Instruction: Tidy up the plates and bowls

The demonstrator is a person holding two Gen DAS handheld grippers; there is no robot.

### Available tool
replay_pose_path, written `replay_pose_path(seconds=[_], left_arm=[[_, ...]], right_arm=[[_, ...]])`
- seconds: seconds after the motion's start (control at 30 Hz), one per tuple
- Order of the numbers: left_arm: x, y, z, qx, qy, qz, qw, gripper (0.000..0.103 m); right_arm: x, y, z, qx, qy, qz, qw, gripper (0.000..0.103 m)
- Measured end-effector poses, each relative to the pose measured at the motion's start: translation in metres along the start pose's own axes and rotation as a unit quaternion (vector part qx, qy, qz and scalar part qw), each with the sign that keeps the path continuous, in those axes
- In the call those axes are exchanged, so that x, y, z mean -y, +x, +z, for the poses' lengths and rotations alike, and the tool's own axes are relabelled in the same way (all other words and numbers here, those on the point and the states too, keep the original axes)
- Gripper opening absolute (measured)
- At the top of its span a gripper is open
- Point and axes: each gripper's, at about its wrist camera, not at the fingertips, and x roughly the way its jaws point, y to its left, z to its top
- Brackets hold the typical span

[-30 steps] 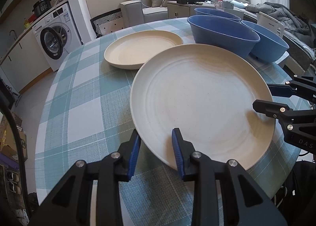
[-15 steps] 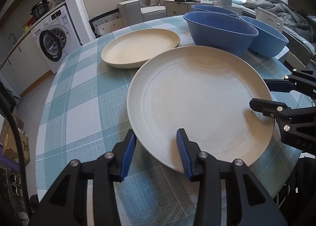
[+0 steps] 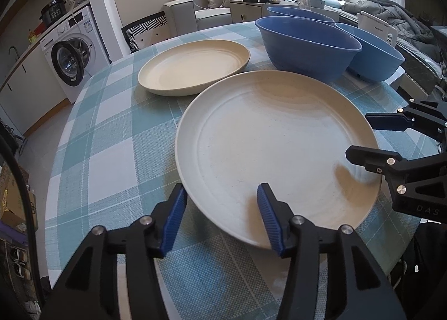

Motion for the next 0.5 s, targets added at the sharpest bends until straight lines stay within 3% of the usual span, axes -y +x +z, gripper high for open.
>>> replay_pose_path(seconds=[0.33,0.4,0.5], left_arm=[[-0.005,-0.003,0.002,0.006,-0.012,-0.006,0.9999,0.061],[-0.007,-0.006,0.002,0.012,-0.018,-0.012,0.9997,0.072],[-0.010,-0.010,0.003,0.023,-0.026,-0.016,0.9993,0.079]], right_arm=[[0.008,-0.010,0.001,0.029,0.018,0.017,0.999,0.072],[0.011,-0.016,0.003,0.047,0.026,0.027,0.998,0.081],[0.015,-0.025,0.006,0.072,0.034,0.040,0.996,0.084]])
